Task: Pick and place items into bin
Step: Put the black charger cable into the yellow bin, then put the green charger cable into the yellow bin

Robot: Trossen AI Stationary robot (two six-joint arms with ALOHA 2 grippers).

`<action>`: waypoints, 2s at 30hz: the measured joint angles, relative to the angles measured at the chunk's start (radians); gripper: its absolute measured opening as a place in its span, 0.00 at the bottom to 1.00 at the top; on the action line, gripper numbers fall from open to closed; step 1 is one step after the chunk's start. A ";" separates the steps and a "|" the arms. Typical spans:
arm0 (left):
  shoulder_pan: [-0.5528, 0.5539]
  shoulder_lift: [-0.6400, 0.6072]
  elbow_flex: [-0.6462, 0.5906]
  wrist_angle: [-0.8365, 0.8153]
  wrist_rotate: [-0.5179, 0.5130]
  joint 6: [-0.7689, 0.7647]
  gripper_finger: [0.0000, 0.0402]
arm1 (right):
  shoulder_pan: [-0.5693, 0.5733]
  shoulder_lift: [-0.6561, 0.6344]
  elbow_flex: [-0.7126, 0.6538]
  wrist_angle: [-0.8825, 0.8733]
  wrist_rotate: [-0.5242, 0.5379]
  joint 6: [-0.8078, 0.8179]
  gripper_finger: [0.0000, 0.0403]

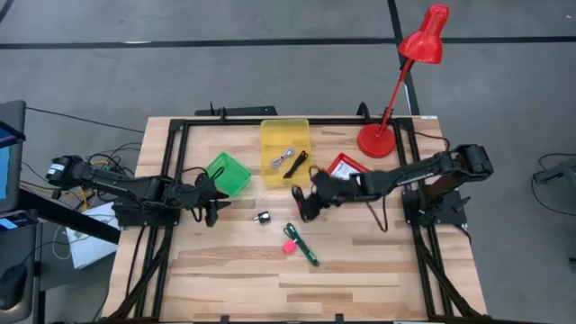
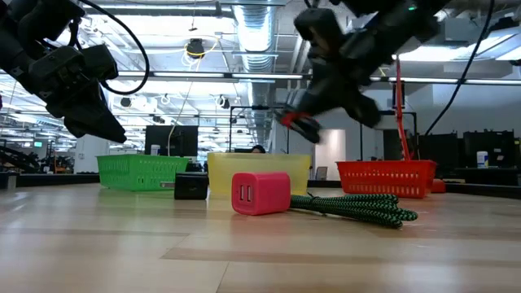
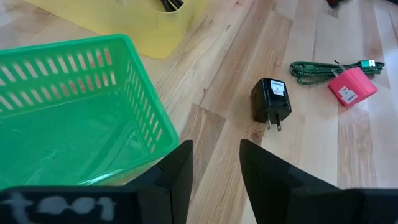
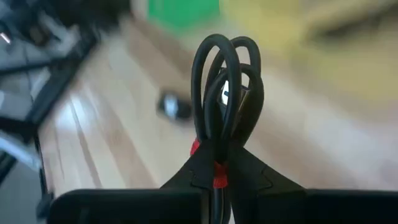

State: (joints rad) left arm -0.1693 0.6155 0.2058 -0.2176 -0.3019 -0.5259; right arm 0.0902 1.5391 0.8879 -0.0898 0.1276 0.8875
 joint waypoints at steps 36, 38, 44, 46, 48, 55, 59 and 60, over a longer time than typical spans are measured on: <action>0.000 0.000 0.000 -0.001 0.000 0.000 0.30 | -0.217 0.022 0.057 0.203 -0.098 -0.390 0.44; 0.000 0.000 0.000 -0.001 0.000 0.000 0.30 | -0.182 0.022 0.057 0.172 -0.110 -0.384 0.43; 0.000 0.000 0.000 -0.001 0.000 0.000 0.30 | -0.059 0.022 0.057 0.035 -0.104 -0.383 0.42; 0.000 0.000 0.000 -0.001 0.000 0.000 0.30 | -0.016 0.022 0.057 -0.006 -0.093 -0.368 0.42; 0.000 0.000 0.000 -0.001 0.000 0.000 0.30 | 0.028 0.022 0.057 -0.043 -0.066 -0.338 0.42; 0.000 0.000 0.000 -0.001 0.000 0.000 0.30 | 0.170 0.037 0.057 -0.087 -0.017 -0.184 0.44; 0.000 0.000 0.000 -0.001 0.000 0.000 0.30 | 0.222 0.098 0.061 -0.092 -0.023 -0.105 0.44; 0.000 0.000 0.000 -0.001 0.000 0.000 0.30 | 0.230 0.119 0.065 -0.095 -0.025 -0.090 0.44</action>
State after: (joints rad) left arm -0.1696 0.6154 0.2062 -0.2184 -0.3019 -0.5261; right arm 0.3204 1.6585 0.9529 -0.1846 0.1024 0.7974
